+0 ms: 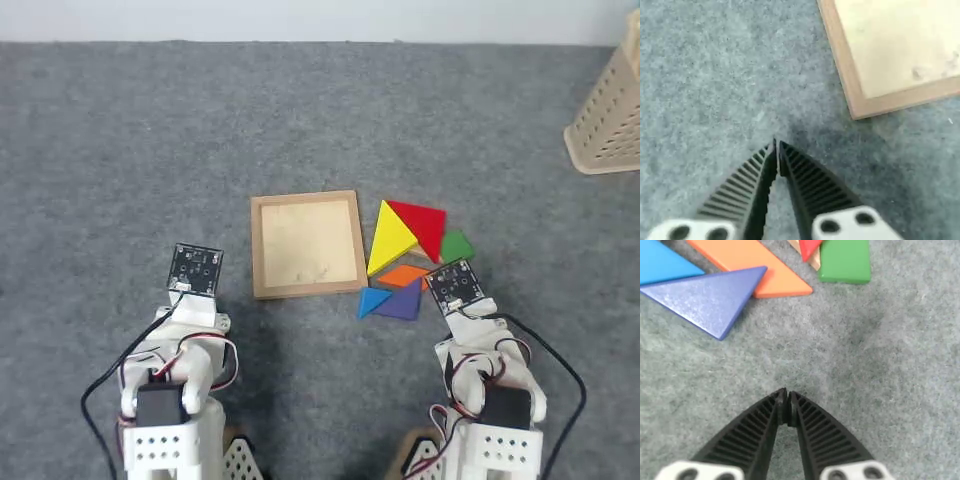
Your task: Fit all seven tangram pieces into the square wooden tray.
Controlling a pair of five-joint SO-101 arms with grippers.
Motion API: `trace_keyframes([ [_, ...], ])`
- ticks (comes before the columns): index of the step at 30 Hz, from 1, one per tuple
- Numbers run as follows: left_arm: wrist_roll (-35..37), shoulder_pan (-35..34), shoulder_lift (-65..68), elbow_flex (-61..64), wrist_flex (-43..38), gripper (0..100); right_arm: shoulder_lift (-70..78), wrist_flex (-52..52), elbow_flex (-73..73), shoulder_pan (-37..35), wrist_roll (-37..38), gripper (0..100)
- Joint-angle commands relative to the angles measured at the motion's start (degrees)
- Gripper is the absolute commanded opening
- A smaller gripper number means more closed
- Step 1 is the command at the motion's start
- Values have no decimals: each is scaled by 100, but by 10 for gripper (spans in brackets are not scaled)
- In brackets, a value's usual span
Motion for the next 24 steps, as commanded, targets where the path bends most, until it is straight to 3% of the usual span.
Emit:
trace_keyframes([
  [1, -53, -26, 0, -48, 26, 12, -40, 40, 105, 40, 35, 6],
  [16, -53, -18, 0, -48, 26, 12, -57, -110, 88, 31, 44, 6],
  [21, -53, -18, 0, -48, 26, 12, -31, -1780, -26, 75, 35, 6],
  [24, -53, -26, 0, -48, 26, 12, 22, -1956, -519, 66, 0, 6],
])
